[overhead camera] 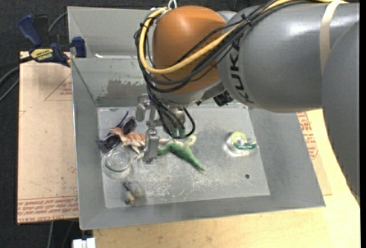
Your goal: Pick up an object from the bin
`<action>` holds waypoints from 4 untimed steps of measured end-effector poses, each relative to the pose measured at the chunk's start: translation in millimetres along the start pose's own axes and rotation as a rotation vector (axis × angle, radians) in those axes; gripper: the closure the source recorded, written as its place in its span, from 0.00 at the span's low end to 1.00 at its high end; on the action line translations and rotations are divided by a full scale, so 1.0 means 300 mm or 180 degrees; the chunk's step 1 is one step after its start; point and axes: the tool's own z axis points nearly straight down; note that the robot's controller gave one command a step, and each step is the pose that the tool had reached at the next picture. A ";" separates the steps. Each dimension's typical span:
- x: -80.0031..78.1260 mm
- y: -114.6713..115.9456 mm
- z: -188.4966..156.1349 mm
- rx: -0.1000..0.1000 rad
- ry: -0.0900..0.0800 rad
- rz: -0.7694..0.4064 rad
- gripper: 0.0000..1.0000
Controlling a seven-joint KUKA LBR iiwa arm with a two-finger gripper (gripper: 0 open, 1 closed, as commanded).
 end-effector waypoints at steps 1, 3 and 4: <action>-0.005 -0.005 -0.016 -0.0004 -0.0023 0.0015 0.00; 0.031 -0.064 0.197 -0.0002 -0.0013 -0.0607 0.00; -0.048 -0.085 0.428 -0.0013 -0.0029 -0.0292 0.00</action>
Offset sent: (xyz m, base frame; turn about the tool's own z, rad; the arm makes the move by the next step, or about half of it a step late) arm -0.0176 -0.0297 -0.0891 -0.2743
